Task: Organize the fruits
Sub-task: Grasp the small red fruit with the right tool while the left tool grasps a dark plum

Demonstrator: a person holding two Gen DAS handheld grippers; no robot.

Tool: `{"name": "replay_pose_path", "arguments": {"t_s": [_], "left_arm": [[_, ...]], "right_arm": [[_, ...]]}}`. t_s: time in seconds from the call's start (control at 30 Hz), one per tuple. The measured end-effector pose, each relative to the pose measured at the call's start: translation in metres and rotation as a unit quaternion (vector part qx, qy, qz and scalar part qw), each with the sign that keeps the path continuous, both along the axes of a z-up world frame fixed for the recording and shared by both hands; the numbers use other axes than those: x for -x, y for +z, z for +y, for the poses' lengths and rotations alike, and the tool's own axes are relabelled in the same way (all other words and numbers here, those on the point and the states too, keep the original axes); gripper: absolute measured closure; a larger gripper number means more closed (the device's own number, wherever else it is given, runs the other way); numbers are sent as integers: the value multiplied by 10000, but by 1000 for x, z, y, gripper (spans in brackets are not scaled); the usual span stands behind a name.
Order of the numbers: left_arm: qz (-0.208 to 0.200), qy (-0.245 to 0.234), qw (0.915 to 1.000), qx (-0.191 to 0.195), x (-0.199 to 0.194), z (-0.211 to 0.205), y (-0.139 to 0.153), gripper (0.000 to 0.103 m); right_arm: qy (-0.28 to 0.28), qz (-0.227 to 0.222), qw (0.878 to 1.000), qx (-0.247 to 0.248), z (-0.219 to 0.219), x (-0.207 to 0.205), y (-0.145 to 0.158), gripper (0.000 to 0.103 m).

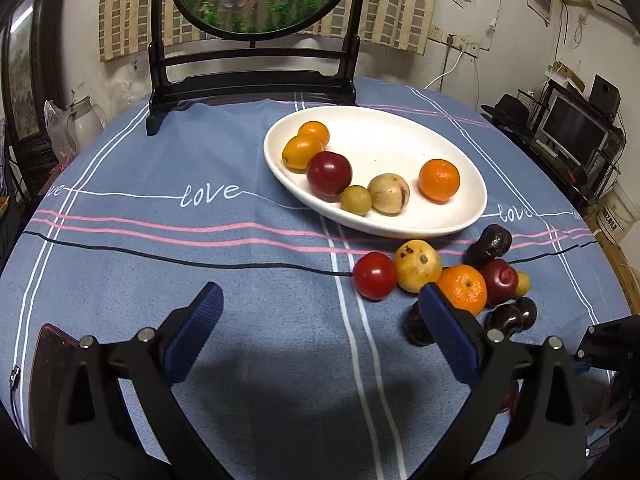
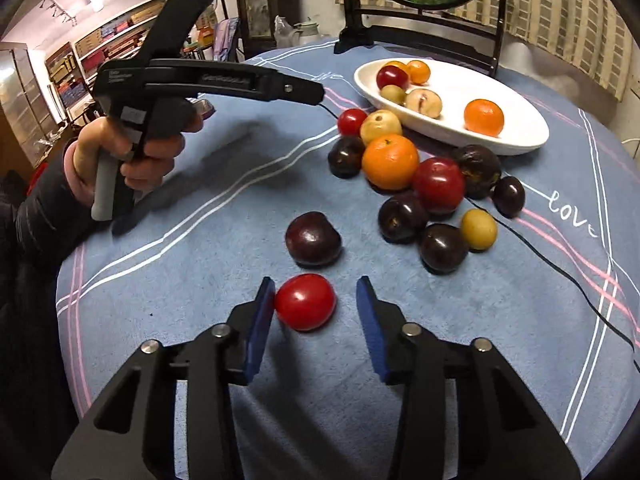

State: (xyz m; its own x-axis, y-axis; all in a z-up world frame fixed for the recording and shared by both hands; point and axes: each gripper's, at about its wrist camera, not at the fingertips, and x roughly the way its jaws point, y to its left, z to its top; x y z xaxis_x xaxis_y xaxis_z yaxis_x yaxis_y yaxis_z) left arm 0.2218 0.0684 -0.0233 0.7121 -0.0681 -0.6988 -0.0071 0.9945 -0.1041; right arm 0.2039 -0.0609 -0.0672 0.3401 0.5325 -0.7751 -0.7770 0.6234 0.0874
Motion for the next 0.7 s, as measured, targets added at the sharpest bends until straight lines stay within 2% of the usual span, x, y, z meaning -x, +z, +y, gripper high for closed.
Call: {"name": "replay_pose_path", "arguments": {"t_s": [0.1, 0.27, 0.37, 0.43, 0.5, 0.57, 0.67, 0.7], "left_arm": [[-11, -14, 10000, -47, 1, 0, 0, 3], [-16, -30, 10000, -89, 1, -1, 1, 3], [-7, -50, 10000, -75, 1, -1, 1, 3], [28, -184, 9998, 30, 2, -3, 1, 3], [45, -671, 9974, 249, 7, -12, 3, 3], [26, -1273, 9912, 352, 14, -27, 6, 4], [-8, -2329, 9722, 242, 32, -63, 6, 9], [16, -2520, 9675, 198, 36, -71, 4, 16]], "right_arm": [[52, 34, 10000, 35, 3, 0, -3, 61], [79, 78, 9999, 106, 6, -1, -7, 70], [9, 209, 9997, -91, 0, -4, -4, 71], [-188, 339, 9985, -391, -10, -12, 2, 71], [-609, 489, 9937, -810, -28, -26, 9, 71], [-1087, 687, 9843, -1206, -49, -42, 14, 71], [-1507, 694, 9768, -1353, -66, -51, 16, 71], [-1579, 679, 9755, -1374, -69, -52, 16, 71]]}}
